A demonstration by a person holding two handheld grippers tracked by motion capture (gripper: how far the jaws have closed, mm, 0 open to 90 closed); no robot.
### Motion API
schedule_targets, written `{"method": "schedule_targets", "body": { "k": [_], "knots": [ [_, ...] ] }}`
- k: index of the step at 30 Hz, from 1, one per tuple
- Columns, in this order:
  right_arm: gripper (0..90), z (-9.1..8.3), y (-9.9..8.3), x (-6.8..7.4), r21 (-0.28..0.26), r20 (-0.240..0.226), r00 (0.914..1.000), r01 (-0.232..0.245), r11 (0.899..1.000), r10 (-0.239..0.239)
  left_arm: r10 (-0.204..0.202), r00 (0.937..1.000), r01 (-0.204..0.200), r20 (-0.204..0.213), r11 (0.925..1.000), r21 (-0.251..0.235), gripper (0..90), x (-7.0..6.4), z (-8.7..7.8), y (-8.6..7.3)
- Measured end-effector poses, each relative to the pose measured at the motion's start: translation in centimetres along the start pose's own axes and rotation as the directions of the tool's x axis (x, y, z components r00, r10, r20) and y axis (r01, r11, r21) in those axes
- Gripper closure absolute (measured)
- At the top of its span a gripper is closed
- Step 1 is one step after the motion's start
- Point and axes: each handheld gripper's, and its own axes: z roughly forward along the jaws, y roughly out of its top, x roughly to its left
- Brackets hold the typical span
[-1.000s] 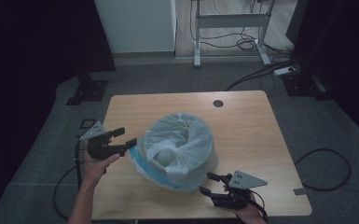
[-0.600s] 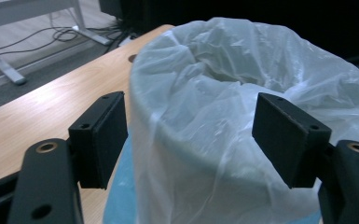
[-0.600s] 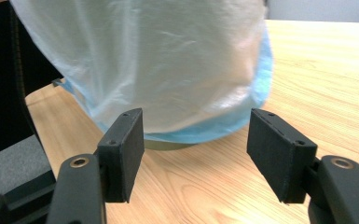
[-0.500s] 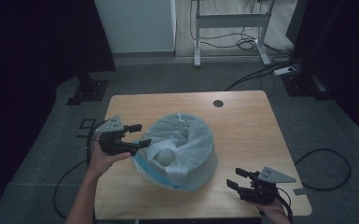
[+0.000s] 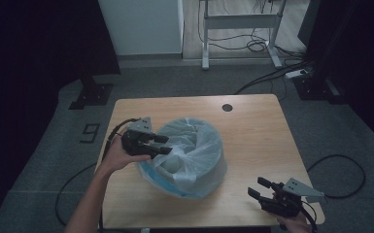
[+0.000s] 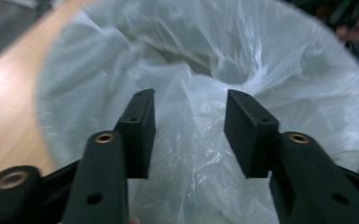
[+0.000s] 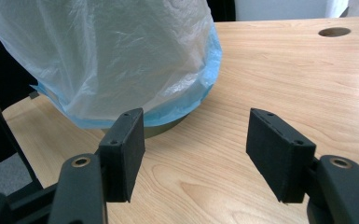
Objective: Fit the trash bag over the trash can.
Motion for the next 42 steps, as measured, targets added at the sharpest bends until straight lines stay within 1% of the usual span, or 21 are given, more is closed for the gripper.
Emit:
{"method": "schedule_targets", "body": {
  "k": [1,3,4,8,9,12,14,15,17,19,20,21,22,24,29,30,31,33,36,39,42],
  "knots": [
    [36.8,-0.1,-0.1,0.0,-0.001,0.003,1.0000,-0.002,1.000,0.002,0.008,1.0000,-0.008,-0.002,0.9993,0.035,56.1,0.1,0.6,0.2],
    [37.0,-0.5,-0.2,0.0,-0.004,0.012,0.9999,-0.005,1.000,0.005,0.008,0.9999,-0.009,0.006,0.9972,0.074,58.4,0.3,1.4,0.4],
    [37.1,-0.7,-0.3,0.0,-0.004,0.014,0.9999,-0.008,1.000,0.008,0.012,0.9999,-0.012,0.004,0.9950,0.099,59.1,0.3,1.8,0.6],
    [37.2,-1.0,-0.4,-0.1,-0.002,0.025,0.9996,-0.013,1.000,0.013,0.025,0.9996,-0.026,0.008,0.9870,0.158,59.7,0.2,2.7,1.3],
    [37.2,-1.1,-0.4,-0.1,-0.002,0.026,0.9996,-0.013,1.000,0.013,0.026,0.9996,-0.028,0.010,0.9830,0.181,59.6,0.1,3.1,1.6],
    [37.2,-1.1,-0.5,-0.2,-0.004,0.030,0.9994,-0.017,1.000,0.017,0.018,0.9998,-0.020,0.013,0.9799,0.199,57.9,0.2,3.3,1.9],
    [37.3,-1.1,-0.5,-0.2,-0.003,0.030,0.9994,-0.016,1.000,0.016,0.011,0.9998,-0.014,0.017,0.9803,0.197,55.3,0.2,3.2,1.8],
    [37.2,-1.1,-0.5,-0.2,-0.003,0.029,0.9994,-0.016,1.000,0.016,0.004,0.9997,-0.008,0.023,0.9837,0.180,54.4,0.2,2.8,1.8],
    [37.2,-1.2,-0.5,-0.2,-0.003,0.029,0.9995,-0.014,1.000,0.014,-0.004,0.9993,-0.001,0.037,0.9918,0.128,53.0,0.2,2.0,1.9],
    [37.2,-1.2,-0.4,-0.2,-0.006,0.029,0.9994,-0.015,1.000,0.015,-0.008,0.9993,0.005,0.037,0.9967,0.081,52.0,0.1,1.1,2.2],
    [37.3,-1.2,-0.4,-0.3,-0.007,0.030,0.9994,-0.016,1.000,0.016,-0.009,0.9993,0.006,0.036,0.9975,0.070,51.9,0.0,0.9,2.3],
    [37.3,-1.2,-0.4,-0.3,-0.007,0.030,0.9994,-0.016,1.000,0.016,-0.009,0.9993,0.006,0.036,0.9975,0.070,51.9,0.0,0.9,2.3],
    [37.2,-1.2,-0.4,-0.3,-0.008,0.031,0.9994,-0.017,1.000,0.017,-0.004,0.9994,0.002,0.035,0.9984,0.057,51.9,-0.1,0.5,2.7],
    [37.2,-1.1,-0.4,-0.3,-0.009,0.031,0.9993,-0.020,1.000,0.020,0.005,0.9992,-0.007,0.040,0.9982,0.059,50.7,-0.3,0.7,3.2],
    [37.2,-1.0,-0.4,-0.1,-0.003,0.028,0.9995,-0.014,1.000,0.014,0.031,0.9974,-0.038,0.066,0.9936,0.107,49.4,-0.9,2.4,4.2],
    [37.1,-0.9,-0.4,-0.1,-0.003,0.028,0.9995,-0.015,1.000,0.015,0.031,0.9974,-0.038,0.066,0.9936,0.107,49.1,-0.9,2.4,4.2],
    [37.1,-0.9,-0.5,-0.1,-0.002,0.029,0.9995,-0.016,1.000,0.017,0.034,0.9964,-0.044,0.078,0.9915,0.122,49.0,-1.0,3.1,4.5],
    [37.1,-1.0,-0.5,-0.1,-0.001,0.030,0.9994,-0.018,1.000,0.018,0.034,0.9956,-0.046,0.087,0.9895,0.137,49.1,-1.0,3.7,4.8],
    [37.2,-1.1,-0.5,-0.2,-0.004,0.031,0.9993,-0.019,1.000,0.019,0.037,0.9947,-0.054,0.096,0.9817,0.182,50.1,-1.1,4.7,5.1],
    [37.1,-1.1,-0.5,-0.2,-0.006,0.033,0.9992,-0.021,1.000,0.021,0.061,0.9943,-0.082,0.088,0.9590,0.271,52.1,-1.5,6.1,5.4],
    [37.2,-1.2,-0.5,-0.2,-0.006,0.033,0.9993,-0.020,1.000,0.020,0.058,0.9939,-0.084,0.093,0.9506,0.299,53.2,-1.5,6.7,5.6]
  ]
}}
